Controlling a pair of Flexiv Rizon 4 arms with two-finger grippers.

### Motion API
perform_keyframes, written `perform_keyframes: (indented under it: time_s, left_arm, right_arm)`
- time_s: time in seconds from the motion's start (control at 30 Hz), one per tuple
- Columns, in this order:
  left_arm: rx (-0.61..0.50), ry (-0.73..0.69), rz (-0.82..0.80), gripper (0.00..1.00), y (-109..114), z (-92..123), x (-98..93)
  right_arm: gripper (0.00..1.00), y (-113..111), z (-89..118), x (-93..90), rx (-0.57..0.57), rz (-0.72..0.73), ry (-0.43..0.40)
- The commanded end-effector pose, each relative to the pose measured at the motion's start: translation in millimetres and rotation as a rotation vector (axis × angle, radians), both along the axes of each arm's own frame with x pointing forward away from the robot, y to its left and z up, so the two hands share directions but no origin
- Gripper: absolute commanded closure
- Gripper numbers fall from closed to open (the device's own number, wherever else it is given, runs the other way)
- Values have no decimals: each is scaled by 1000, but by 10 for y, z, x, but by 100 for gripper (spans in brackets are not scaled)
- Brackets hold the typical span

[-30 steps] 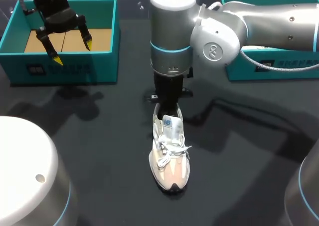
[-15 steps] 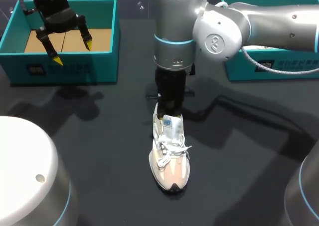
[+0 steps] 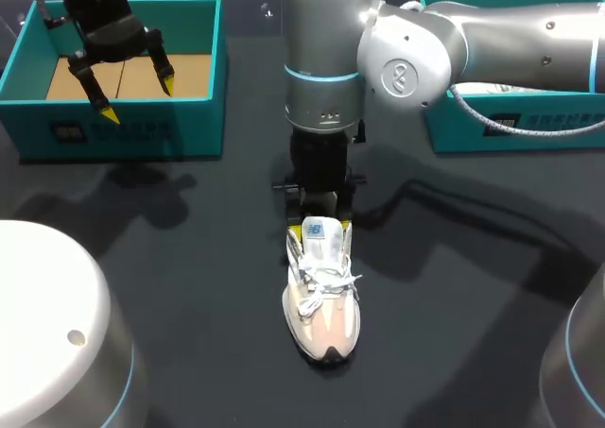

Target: Take the shoe out of the shoebox, open the shoe tongue, remove and reinsert the insole, then place the shoe into the shoebox

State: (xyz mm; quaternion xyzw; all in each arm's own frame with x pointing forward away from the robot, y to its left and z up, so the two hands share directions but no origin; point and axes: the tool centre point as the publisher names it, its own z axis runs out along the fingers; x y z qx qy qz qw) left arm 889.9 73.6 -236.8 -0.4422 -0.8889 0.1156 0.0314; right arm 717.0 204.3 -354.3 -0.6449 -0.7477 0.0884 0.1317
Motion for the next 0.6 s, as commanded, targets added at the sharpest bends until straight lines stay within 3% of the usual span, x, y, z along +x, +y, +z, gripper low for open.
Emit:
perform_keyframes:
  time_s: [0.03, 0.27, 0.47, 0.6]
  left_arm:
    - [2, 1, -1, 0, 2, 5, 5]
    - [2, 1, -1, 0, 2, 5, 5]
    - [2, 1, -1, 0, 2, 5, 5]
    - [2, 1, -1, 0, 2, 5, 5]
  right_arm:
    - [32, 6, -64, 35, 0, -4, 9]
    - [25, -29, -104, 63, -15, -22, 28]
    - [0, -18, -112, 54, -10, -15, 29]
    - [0, -23, -90, 29, -10, -17, 22]
